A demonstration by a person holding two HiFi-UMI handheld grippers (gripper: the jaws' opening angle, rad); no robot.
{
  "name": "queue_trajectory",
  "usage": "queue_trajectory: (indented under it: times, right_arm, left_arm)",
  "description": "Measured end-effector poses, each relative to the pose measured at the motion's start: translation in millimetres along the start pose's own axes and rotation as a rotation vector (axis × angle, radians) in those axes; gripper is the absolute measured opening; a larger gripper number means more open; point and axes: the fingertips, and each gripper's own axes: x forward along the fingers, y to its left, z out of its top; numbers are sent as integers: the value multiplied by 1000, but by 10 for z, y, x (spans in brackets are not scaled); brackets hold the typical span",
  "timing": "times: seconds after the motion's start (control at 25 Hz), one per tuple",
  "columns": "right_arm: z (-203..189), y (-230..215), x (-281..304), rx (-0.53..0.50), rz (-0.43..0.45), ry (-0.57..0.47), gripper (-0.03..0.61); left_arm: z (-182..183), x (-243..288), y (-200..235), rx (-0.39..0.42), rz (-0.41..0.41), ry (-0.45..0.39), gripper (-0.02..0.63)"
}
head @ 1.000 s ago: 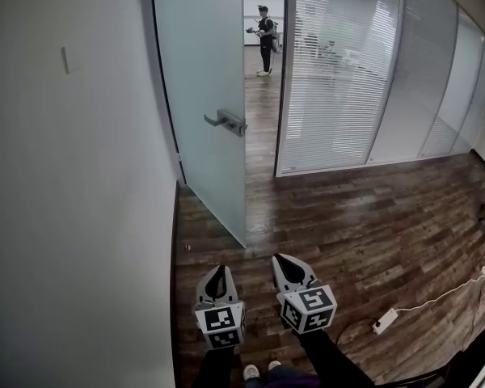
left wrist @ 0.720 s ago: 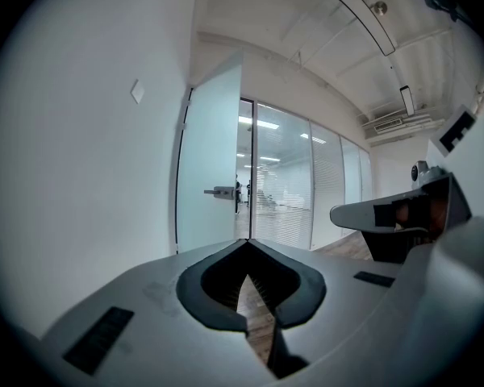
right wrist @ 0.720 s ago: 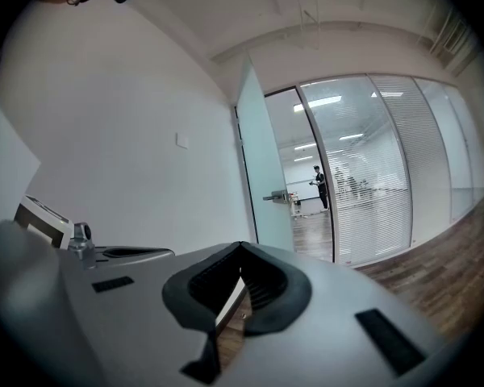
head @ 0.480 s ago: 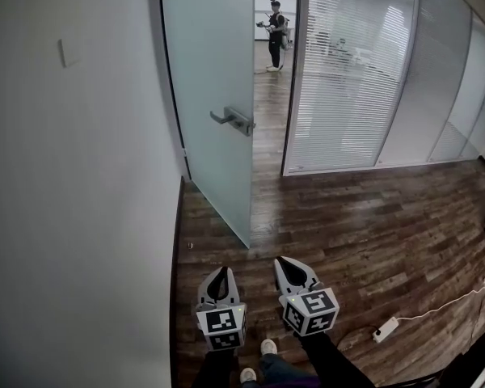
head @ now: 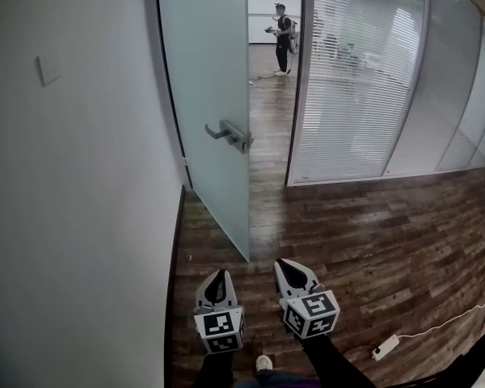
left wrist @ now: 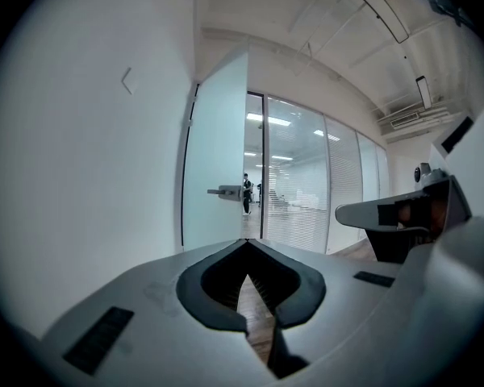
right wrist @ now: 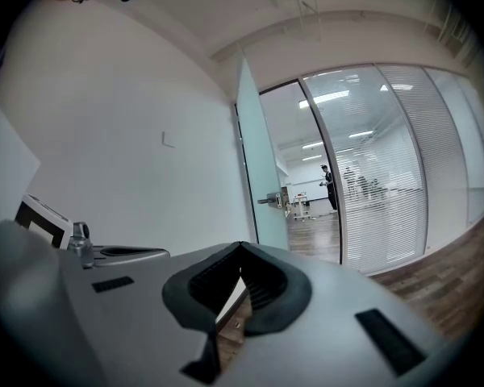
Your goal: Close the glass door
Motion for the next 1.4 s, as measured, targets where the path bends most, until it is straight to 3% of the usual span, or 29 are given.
queue_trajectory:
  times: [0.48,0.72,1.12,1.4]
  right_arm:
    - [-1,-210,443,13,11,12,-9]
    - [103,-250,864,18,-9,13,-9]
    - [248,-250,1580,10,-48,-10,-9]
    - [261,-244,1757,11,-82,-8,-9]
  left_arm:
    - [-3,448,101,-5,12,22,0]
    - [64,822,360,15,-6,41,0]
    - [274,1394,813,15,-54,0,0]
    - [278,1577,961,-1,-77,6,0]
